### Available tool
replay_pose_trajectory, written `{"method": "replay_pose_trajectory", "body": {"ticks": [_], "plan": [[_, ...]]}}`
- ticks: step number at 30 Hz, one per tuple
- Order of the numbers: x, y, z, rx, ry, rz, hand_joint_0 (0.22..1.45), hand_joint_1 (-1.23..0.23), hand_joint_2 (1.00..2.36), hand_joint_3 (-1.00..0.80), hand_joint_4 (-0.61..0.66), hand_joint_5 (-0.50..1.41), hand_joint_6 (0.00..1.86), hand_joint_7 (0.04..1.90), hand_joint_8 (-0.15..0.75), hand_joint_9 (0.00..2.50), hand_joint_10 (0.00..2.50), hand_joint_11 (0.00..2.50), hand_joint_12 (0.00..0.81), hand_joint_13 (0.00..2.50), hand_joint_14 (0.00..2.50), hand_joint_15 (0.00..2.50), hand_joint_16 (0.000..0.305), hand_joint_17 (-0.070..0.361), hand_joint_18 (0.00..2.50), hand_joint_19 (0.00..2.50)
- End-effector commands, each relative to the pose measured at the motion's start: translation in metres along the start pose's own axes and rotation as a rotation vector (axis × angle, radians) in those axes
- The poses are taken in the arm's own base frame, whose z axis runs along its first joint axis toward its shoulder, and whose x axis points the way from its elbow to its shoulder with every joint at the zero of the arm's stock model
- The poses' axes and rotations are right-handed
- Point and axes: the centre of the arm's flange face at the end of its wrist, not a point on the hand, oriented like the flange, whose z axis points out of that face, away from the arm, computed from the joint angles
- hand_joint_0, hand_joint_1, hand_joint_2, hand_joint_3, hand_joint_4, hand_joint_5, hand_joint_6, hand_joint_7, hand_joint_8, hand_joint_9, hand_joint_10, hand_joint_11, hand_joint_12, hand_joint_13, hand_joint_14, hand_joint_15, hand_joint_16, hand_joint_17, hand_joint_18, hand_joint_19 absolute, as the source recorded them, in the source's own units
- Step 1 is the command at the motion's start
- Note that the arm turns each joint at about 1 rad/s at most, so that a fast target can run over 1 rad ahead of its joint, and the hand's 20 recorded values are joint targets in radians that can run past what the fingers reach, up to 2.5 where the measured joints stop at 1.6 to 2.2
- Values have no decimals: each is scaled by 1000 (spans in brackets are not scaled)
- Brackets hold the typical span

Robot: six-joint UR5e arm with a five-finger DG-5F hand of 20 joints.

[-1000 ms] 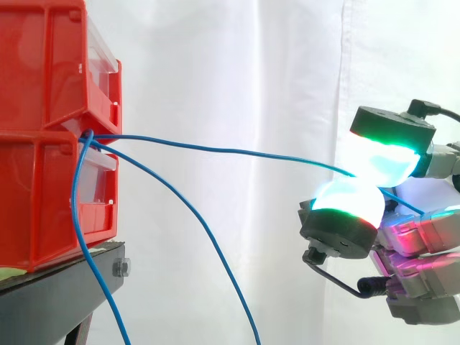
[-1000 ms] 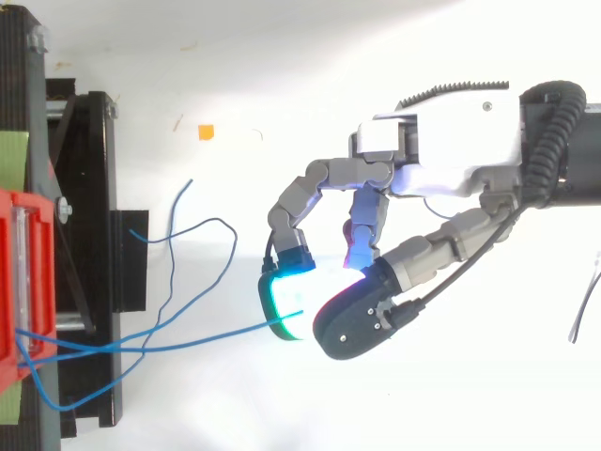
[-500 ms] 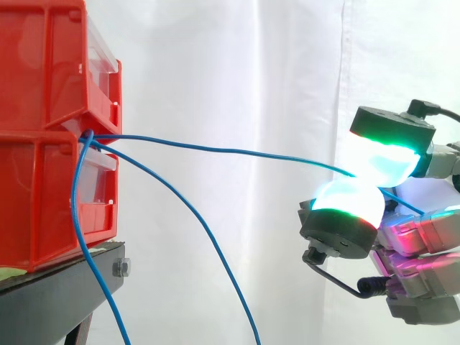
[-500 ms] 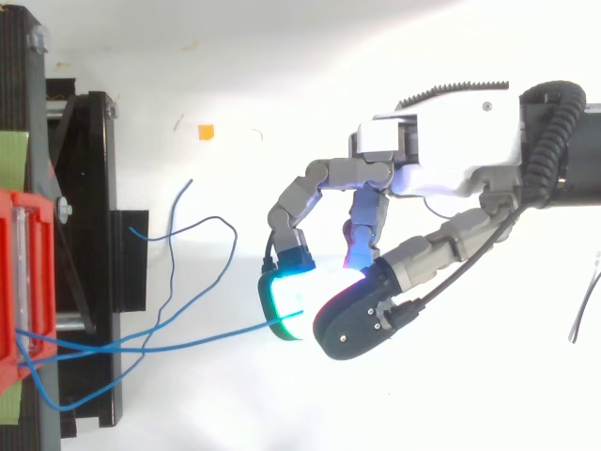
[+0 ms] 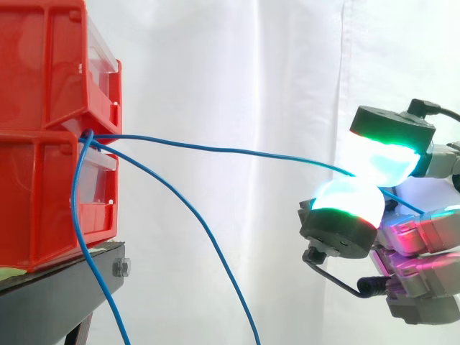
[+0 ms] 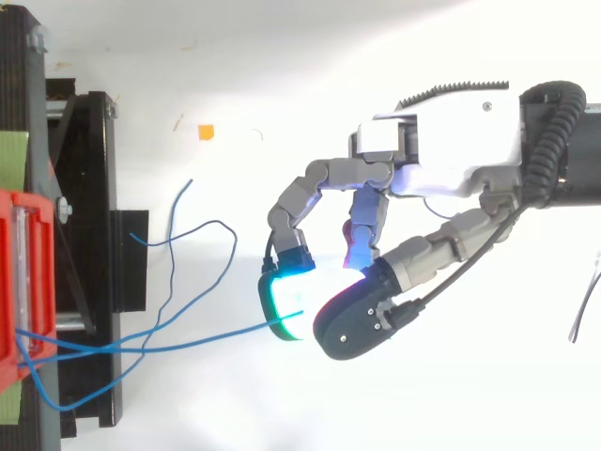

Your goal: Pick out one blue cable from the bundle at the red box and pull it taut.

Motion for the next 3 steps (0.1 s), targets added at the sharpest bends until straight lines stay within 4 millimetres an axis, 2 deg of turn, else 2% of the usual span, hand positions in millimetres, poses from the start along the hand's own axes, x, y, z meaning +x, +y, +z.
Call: {"method": "replay_pose_trajectory", "body": {"ticks": [1,3], "plan": [[0,0,0,2,0,0,629,-815,1019,38,-94,-89,911,1073,335,1470,26,796,394,1351,25,828,52,116,1058,894],[1,0,0,-1,1,0,629,-815,1019,37,-94,-89,911,1073,338,1469,25,786,394,1351,25,825,51,116,1058,893]]}}
